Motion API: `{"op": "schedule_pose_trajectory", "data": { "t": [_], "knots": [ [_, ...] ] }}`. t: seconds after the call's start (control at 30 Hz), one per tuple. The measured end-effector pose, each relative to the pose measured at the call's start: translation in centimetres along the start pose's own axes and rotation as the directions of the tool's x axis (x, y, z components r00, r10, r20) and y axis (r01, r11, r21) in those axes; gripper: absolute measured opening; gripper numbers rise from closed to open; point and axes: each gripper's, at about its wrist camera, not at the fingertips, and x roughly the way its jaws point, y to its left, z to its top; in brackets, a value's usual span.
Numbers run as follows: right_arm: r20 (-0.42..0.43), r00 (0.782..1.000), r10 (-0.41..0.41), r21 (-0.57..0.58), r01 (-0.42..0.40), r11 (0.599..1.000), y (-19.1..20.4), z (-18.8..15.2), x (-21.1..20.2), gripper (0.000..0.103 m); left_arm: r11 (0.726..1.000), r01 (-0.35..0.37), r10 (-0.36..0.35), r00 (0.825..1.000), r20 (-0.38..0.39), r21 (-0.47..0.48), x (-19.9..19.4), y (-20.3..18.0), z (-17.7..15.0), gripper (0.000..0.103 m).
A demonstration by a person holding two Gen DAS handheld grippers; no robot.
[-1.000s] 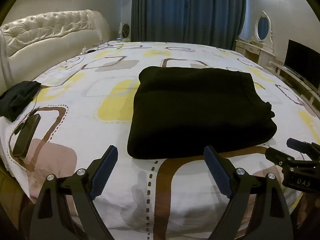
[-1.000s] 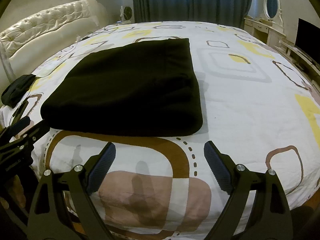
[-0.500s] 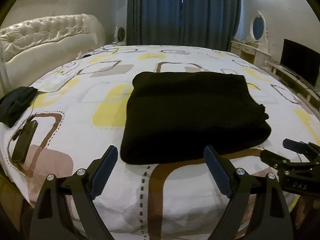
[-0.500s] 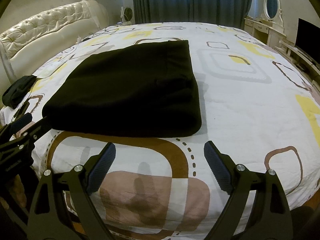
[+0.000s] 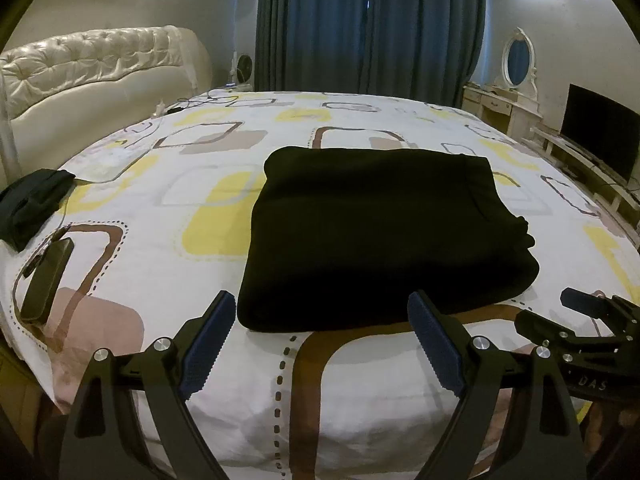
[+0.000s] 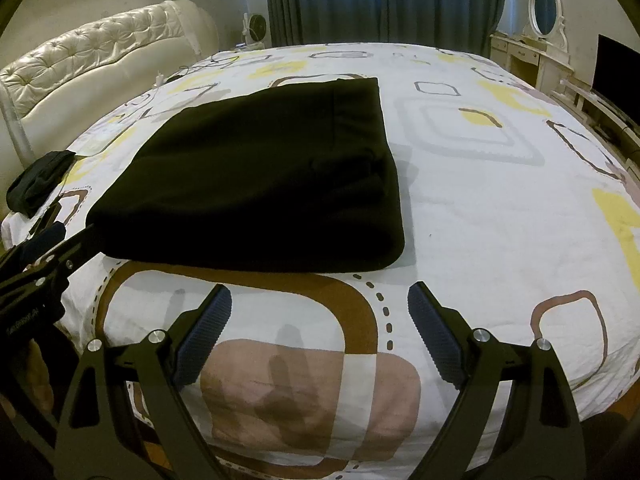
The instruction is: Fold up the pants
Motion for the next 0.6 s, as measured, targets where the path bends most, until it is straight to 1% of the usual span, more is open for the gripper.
{"op": "schedule_pose_trajectory", "data": {
  "t": [0.27,0.4,0.47,0.5,0.53,0.6],
  "knots": [
    [-0.002,1.0,0.001,0.001,-0.001,1.0,0.0,0.0,0.0,0.09,1.0,-0.004,0.004,1.0,-0.004,-0.008,0.3,0.1,0.2,0.087],
    [-0.005,1.0,0.006,0.002,-0.006,1.0,0.0,-0.2,-0.1,0.09,0.999,-0.05,0.05,0.999,-0.005,-0.004,0.4,-0.2,0.2,0.088],
    [-0.006,1.0,0.005,0.002,-0.005,1.0,0.1,-0.2,-0.1,0.09,0.996,-0.088,0.087,0.996,-0.019,-0.013,0.6,-0.3,0.1,0.088],
    [-0.006,1.0,0.006,0.002,-0.006,1.0,0.1,-0.3,-0.2,0.09,0.996,-0.093,0.093,0.995,-0.033,-0.002,0.7,-0.4,0.1,0.088],
    [-0.006,1.0,0.005,0.002,-0.005,1.0,0.1,-0.3,-0.1,0.09,0.996,-0.082,0.084,0.995,-0.056,0.029,1.1,-0.7,0.1,0.088],
    [-0.006,1.0,0.006,0.003,-0.006,1.0,0.1,-0.3,-0.2,0.09,0.997,-0.065,0.068,0.996,-0.057,0.052,1.3,-0.9,0.2,0.088]
  ]
}}
